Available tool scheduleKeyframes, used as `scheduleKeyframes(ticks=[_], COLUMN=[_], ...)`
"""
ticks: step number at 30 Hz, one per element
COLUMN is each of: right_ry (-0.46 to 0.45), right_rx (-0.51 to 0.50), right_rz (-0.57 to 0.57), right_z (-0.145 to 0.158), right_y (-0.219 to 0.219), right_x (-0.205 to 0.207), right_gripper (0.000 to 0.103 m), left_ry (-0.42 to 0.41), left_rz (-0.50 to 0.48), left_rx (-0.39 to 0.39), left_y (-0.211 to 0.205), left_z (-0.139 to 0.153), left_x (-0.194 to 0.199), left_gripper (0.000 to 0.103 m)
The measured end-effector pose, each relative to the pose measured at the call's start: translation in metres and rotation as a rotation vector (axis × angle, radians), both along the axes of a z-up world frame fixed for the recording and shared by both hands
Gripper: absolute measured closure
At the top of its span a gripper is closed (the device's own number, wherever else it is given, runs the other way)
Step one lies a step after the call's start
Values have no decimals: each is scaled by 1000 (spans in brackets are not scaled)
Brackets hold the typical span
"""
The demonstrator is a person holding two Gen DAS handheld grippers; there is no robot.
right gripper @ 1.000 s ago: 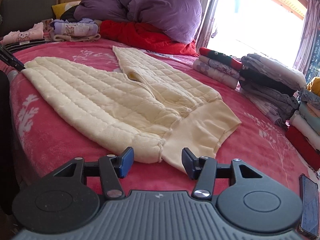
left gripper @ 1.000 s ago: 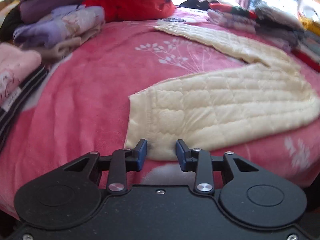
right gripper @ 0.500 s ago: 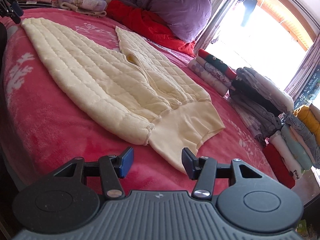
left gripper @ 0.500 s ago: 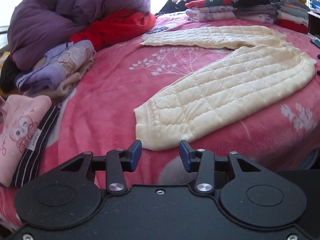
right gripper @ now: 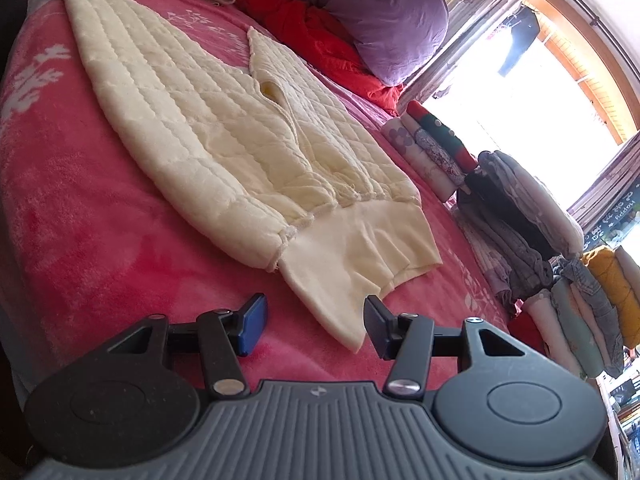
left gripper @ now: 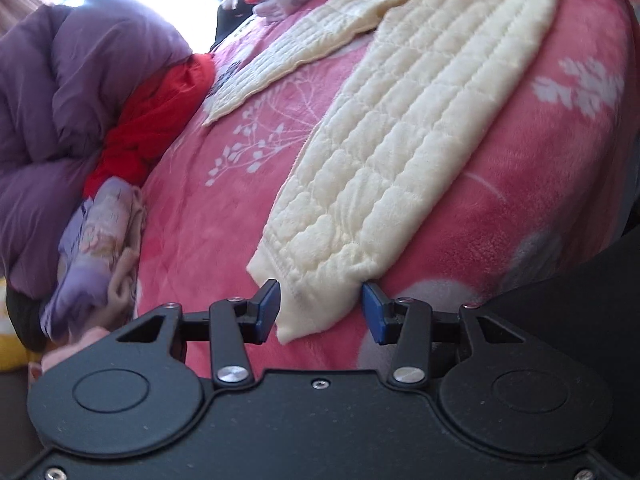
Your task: Fold clothes
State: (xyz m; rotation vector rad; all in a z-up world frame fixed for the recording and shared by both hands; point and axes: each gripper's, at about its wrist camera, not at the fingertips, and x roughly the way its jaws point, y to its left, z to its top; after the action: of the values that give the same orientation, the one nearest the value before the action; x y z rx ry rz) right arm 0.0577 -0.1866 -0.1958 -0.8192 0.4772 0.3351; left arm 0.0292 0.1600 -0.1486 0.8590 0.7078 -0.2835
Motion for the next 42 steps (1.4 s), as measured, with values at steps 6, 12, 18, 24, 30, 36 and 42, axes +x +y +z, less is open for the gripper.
scheduleKeyframes(ticks=[6, 12, 18, 24, 30, 36, 42], right_ry=[-10, 31, -11, -25, -2, 42, 73], right_rx=[4, 131, 305, 429, 586, 686, 728], right_rz=[-5, -29, -66, -103, -155, -200, -236], right_z=[0, 11, 36, 49, 57, 54, 48], right_y=[-5, -18, -36, -48, -67, -81, -88], right_x=[11, 23, 33, 67, 110, 146, 171], right_gripper=[62, 98, 99, 99, 100, 100, 99], left_ry=[-8, -126, -192, -232, -248, -233, -196], left_rz=[-9, 40, 194, 276, 334, 360, 374], left_rx=[16, 5, -287, -453, -517, -504, -435], left_y=[-1, -5, 6, -2, -10, -16, -34], left_z=[-2, 4, 46, 84, 112, 126, 121], left_x=[4, 5, 32, 82, 150, 220, 280], left_gripper=[59, 81, 88, 90, 90, 90, 91])
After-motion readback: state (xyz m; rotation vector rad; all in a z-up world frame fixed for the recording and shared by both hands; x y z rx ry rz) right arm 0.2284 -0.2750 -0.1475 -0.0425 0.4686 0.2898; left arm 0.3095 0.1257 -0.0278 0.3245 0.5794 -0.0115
